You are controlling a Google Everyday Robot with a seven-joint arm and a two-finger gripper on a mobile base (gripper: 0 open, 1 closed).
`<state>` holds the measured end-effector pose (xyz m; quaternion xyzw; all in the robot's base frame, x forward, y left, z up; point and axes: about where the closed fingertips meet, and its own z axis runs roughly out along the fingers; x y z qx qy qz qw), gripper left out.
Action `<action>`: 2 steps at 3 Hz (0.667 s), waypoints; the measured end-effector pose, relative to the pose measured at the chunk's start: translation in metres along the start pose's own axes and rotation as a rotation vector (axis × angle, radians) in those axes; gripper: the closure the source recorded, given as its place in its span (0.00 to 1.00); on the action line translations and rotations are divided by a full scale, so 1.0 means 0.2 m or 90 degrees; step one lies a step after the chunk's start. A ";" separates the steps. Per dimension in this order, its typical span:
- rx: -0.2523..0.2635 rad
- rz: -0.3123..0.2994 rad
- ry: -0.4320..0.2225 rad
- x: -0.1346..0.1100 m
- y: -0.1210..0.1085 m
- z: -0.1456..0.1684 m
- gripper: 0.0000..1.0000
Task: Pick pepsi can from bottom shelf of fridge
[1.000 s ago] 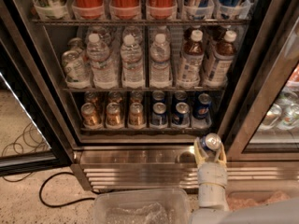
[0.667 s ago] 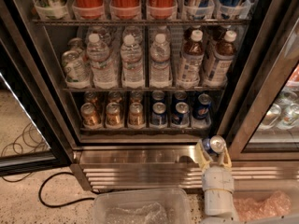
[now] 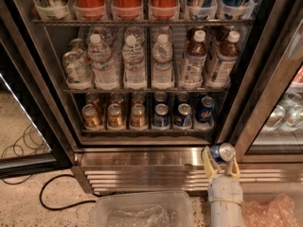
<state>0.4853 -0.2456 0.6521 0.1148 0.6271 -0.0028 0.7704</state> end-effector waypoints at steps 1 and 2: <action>0.009 0.010 0.000 -0.02 -0.01 -0.03 1.00; 0.009 0.010 0.000 -0.02 -0.01 -0.03 1.00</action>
Offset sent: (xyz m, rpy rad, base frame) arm -0.0128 -0.0092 0.0093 0.0316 -0.0305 -0.0360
